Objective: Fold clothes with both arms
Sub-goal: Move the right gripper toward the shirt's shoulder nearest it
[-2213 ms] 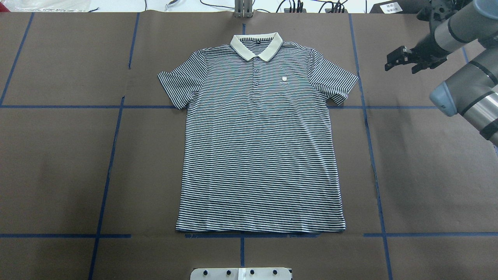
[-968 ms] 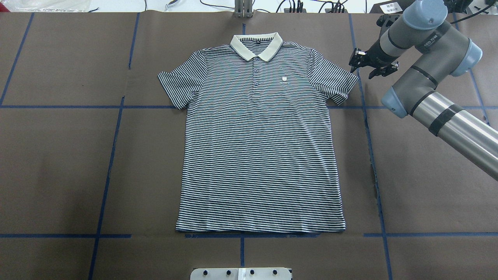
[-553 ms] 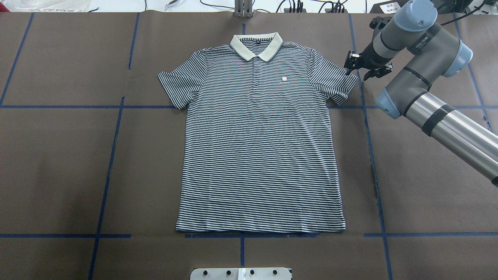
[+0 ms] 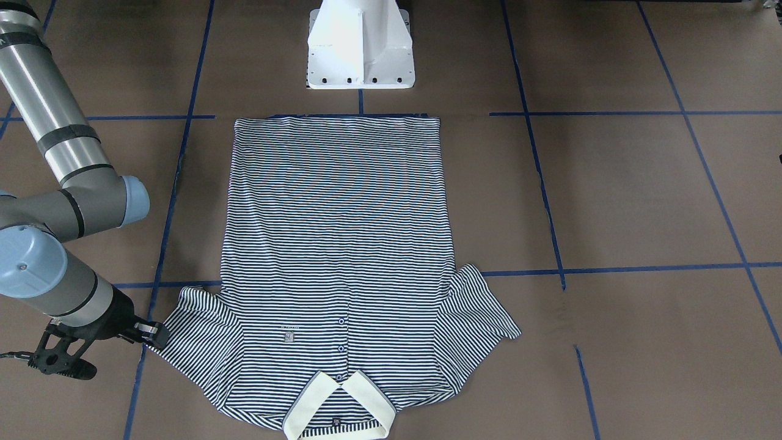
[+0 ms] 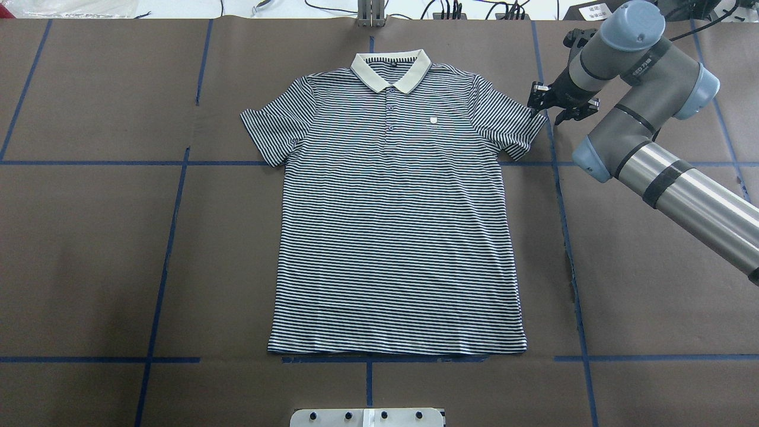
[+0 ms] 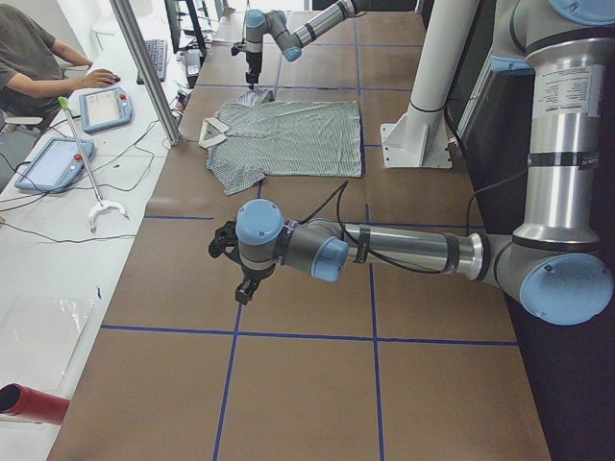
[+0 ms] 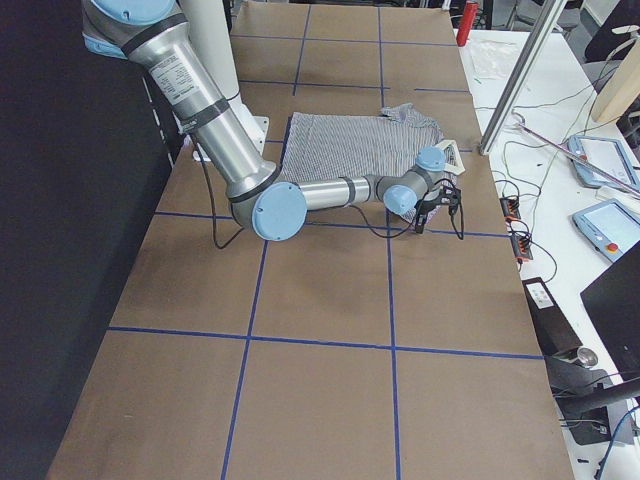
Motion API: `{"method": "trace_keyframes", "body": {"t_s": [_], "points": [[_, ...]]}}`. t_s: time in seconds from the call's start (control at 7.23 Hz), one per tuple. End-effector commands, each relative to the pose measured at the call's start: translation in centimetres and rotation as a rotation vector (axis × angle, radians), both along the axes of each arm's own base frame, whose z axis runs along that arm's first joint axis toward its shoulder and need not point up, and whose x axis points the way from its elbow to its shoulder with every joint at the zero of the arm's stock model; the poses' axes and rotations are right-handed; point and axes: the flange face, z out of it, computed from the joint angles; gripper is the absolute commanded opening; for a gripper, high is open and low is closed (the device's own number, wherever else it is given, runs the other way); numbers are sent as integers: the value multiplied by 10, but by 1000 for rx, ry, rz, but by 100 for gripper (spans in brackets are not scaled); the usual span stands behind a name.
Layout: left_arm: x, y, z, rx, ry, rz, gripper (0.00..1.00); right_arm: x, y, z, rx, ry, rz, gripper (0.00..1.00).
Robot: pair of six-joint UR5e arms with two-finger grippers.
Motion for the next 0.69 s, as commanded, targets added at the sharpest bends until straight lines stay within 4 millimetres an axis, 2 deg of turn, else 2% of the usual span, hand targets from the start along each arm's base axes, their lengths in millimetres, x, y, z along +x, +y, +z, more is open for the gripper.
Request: {"method": "trace_keyframes", "body": {"t_s": [0.0,0.28,0.41,0.55], "points": [[0,0,-1,3,-1,0,100,0,0,2,-3,2,0,34],[0,1,-1,0,1,-1,100,0,-1,1,-1,1,0,6],[0,1,0,-2,1,-1,100,0,-1,2,-4,3,0,0],[0,1,0,-2,1,-1,100,-1,-1,0,-2,0,-1,0]]}}
